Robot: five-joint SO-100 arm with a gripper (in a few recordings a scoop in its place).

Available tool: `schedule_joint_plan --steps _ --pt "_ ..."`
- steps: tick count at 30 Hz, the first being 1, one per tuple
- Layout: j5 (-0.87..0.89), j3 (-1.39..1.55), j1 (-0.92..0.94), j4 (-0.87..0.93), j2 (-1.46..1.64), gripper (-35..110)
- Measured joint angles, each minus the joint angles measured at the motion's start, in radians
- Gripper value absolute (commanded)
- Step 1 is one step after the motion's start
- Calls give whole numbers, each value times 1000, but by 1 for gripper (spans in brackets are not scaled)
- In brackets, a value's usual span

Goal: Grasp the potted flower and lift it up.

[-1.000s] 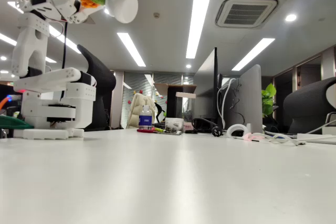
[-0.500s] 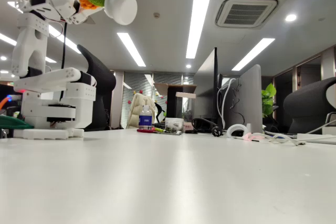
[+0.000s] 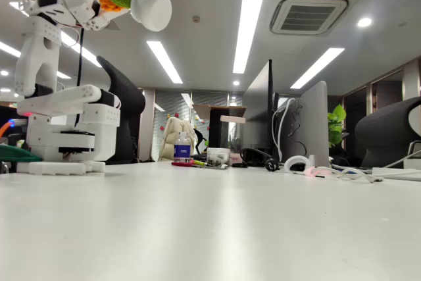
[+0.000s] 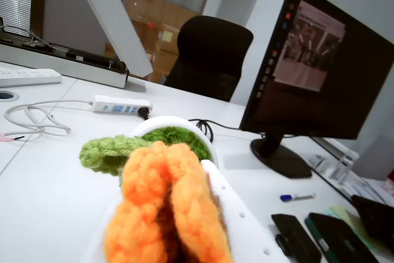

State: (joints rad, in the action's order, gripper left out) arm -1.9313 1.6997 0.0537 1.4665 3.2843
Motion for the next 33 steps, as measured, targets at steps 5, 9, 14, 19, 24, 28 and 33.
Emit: schedule_joint_plan --steps 5,9,14,19,24,28,33 --pt "0 0 0 0 0 0" --pt "2 0 0 0 0 0" --pt "5 0 0 0 0 0" --pt "21 0 0 0 0 0" --pt "23 0 0 0 0 0" --pt "37 11 0 -6 0 0" --pt "41 11 -2 -12 0 0"
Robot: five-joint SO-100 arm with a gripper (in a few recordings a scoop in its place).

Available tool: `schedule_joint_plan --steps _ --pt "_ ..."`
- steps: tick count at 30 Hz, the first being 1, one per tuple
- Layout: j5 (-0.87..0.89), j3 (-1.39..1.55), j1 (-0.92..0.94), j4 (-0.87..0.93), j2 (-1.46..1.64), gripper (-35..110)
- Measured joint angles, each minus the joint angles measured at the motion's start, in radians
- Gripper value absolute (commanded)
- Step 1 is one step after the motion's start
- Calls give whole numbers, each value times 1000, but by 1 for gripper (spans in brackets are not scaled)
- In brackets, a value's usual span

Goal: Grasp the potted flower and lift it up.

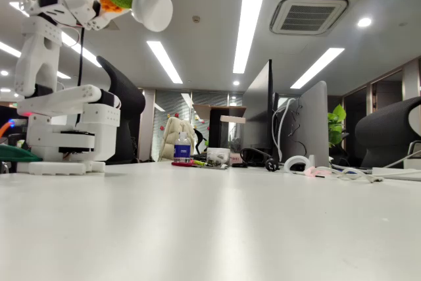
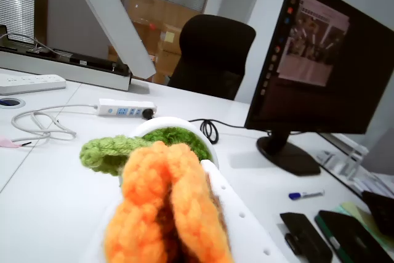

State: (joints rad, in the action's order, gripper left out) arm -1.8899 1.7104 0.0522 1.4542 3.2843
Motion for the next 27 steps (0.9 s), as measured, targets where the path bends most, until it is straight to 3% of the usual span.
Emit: schedule_joint_plan --steps 27 --pt "15 0 2 0 0 0"
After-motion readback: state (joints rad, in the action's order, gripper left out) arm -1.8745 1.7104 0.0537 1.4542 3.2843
